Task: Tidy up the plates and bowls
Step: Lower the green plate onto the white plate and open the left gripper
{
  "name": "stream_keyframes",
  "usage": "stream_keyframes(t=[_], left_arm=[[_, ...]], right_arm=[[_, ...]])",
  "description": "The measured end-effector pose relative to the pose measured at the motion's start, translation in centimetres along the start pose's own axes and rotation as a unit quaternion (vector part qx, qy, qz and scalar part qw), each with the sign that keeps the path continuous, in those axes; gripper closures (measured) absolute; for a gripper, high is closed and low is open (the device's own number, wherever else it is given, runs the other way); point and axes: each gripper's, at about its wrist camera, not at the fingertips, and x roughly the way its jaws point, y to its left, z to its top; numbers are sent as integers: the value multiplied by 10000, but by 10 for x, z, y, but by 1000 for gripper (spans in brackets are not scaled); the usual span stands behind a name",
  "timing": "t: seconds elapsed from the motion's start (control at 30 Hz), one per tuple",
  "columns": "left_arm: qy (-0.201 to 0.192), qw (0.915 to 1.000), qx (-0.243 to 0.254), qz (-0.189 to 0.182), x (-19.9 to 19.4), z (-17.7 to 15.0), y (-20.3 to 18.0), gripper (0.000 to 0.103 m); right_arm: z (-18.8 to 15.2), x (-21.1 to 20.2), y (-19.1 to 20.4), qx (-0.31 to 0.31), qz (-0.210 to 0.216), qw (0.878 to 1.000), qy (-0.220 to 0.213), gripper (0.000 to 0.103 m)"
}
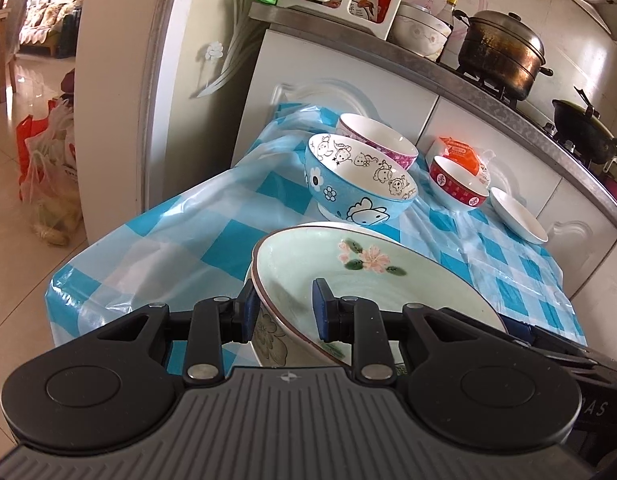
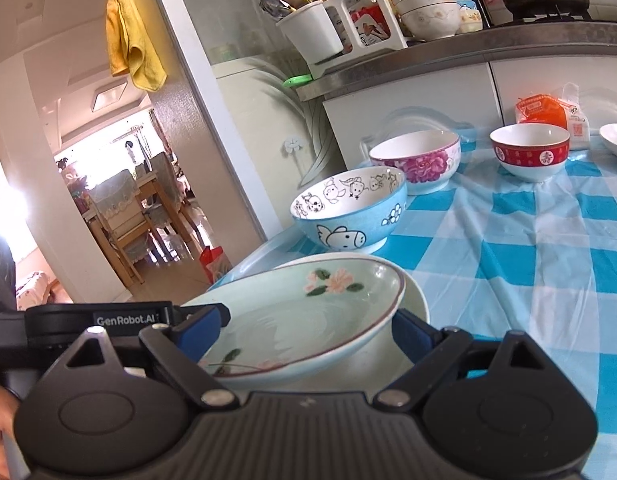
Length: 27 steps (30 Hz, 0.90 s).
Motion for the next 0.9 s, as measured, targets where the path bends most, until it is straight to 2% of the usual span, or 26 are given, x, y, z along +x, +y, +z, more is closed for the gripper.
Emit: stream_keyframes(t=[0.43,0.83,0.9], left_arm=[[147,9997,80,-162,4,-4,2,73],[218,9993,153,-257,0,-7,-2,53],[181,9993,164,-282,-2,-7,-4,44]], right_arm=[[-3,4,1,-192,-215,9994,184,10],[-3,3,7,-409,-327,9982,283,7],[-4,2,8,-445,-476,9974,294,6]])
